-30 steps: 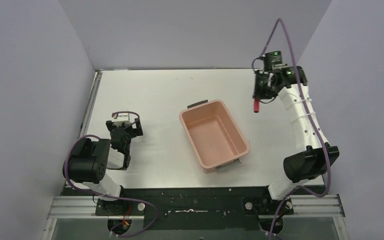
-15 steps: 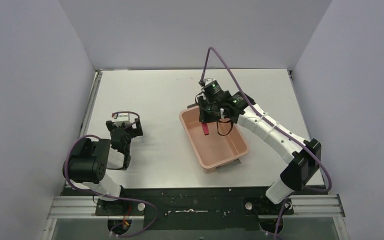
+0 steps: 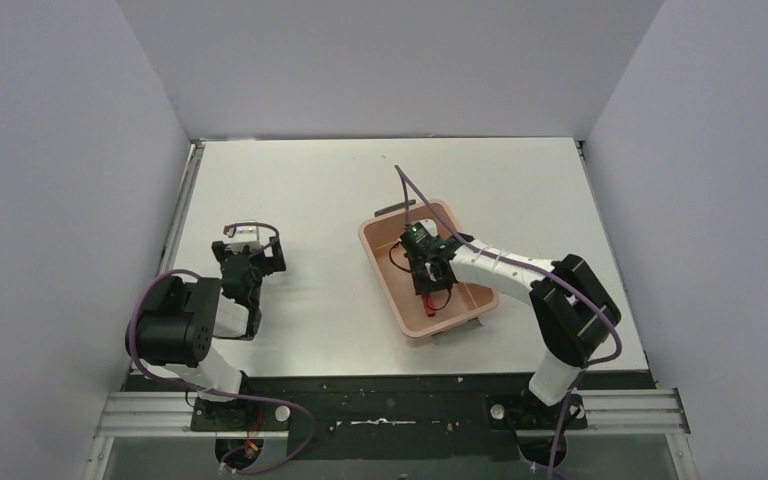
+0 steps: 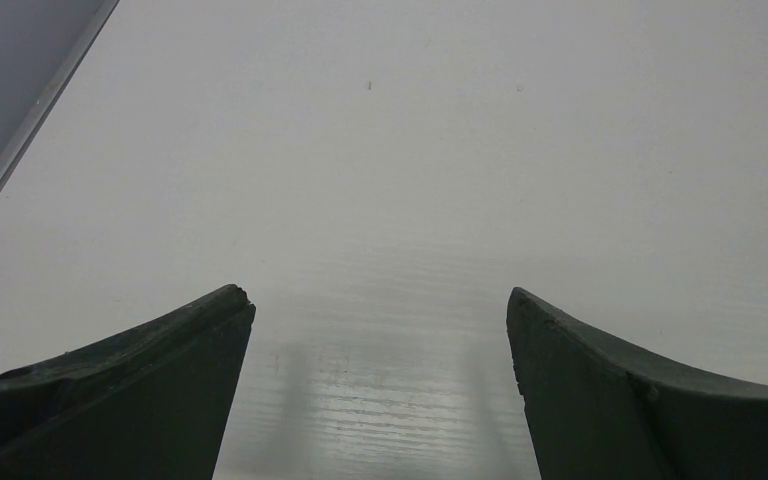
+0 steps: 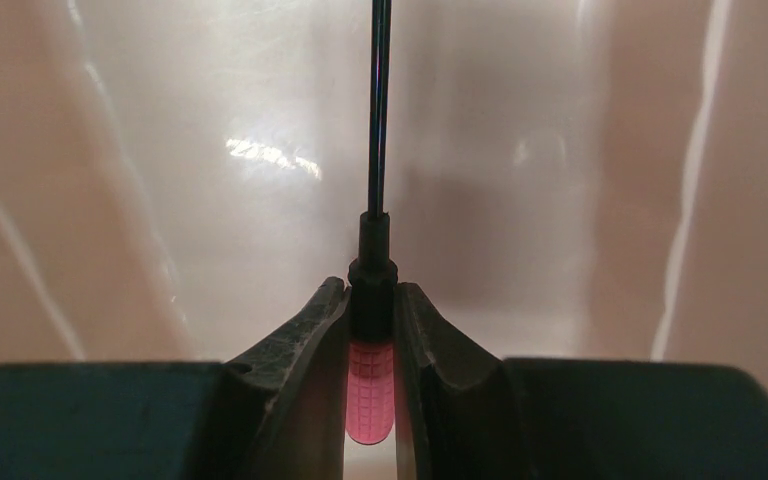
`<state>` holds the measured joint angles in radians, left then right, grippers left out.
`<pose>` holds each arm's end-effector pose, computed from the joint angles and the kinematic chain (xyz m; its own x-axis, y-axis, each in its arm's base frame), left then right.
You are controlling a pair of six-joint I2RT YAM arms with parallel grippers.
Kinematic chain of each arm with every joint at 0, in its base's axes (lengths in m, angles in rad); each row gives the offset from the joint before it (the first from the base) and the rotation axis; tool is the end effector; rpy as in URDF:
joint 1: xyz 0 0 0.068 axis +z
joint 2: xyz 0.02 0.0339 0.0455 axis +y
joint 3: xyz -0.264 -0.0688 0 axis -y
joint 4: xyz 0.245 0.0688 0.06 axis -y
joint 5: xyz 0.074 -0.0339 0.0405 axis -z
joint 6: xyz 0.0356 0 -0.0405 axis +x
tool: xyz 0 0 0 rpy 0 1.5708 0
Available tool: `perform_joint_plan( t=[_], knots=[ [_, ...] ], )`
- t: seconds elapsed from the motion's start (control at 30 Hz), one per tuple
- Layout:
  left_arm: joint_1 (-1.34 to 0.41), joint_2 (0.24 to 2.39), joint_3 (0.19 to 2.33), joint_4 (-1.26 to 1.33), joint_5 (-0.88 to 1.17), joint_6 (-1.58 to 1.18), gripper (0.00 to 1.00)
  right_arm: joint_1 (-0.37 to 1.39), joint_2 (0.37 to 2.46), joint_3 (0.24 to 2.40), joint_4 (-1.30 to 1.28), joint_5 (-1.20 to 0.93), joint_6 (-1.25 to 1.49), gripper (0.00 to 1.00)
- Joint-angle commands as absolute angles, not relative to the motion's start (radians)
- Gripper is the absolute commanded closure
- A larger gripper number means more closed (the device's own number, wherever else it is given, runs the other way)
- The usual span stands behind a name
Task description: Put the screwdriver in the bin
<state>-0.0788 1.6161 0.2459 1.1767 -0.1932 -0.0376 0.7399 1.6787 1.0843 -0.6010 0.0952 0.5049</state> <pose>0.2462 -0.0126 0.1281 -0.1874 -0.0222 -0.9820 -0.1177 0.9930 0.0000 0.2424 0.2167 0.1867 -0.9136 -0.1820 -0.3637 -0.2325 0.9674 0.0999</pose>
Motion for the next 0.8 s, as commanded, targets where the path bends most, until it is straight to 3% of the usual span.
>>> perform_joint_plan(
  t=[0.0, 0.23, 0.5, 0.53, 0.63, 0.77],
  knots=[
    [-0.075, 1.61, 0.255, 1.209, -0.185, -0.029, 0.03, 0.726, 1.735, 1.076, -0.491, 0.14, 0.492, 0.86],
    [-0.075, 1.611, 0.255, 1.209, -0.186, -0.03, 0.03, 0.724, 1.704, 1.131, -0.541, 0.14, 0.491, 0.6],
    [-0.075, 1.611, 0.255, 1.208, -0.185, -0.029, 0.03, 0.724, 1.582, 1.353, -0.712, 0.181, 0.436, 0.43],
    [-0.075, 1.611, 0.255, 1.21, -0.185, -0.029, 0.03, 0.724, 1.563, 1.379, -0.729, 0.193, 0.424, 0.38],
    [-0.075, 1.61, 0.255, 1.209, -0.186, -0.029, 0.03, 0.72, 1.505, 1.445, -0.759, 0.211, 0.37, 0.04],
    [-0.075, 1.611, 0.255, 1.209, -0.185, -0.03, 0.03, 0.671, 1.405, 1.469, -0.705, 0.196, 0.285, 0.0]
  ],
)
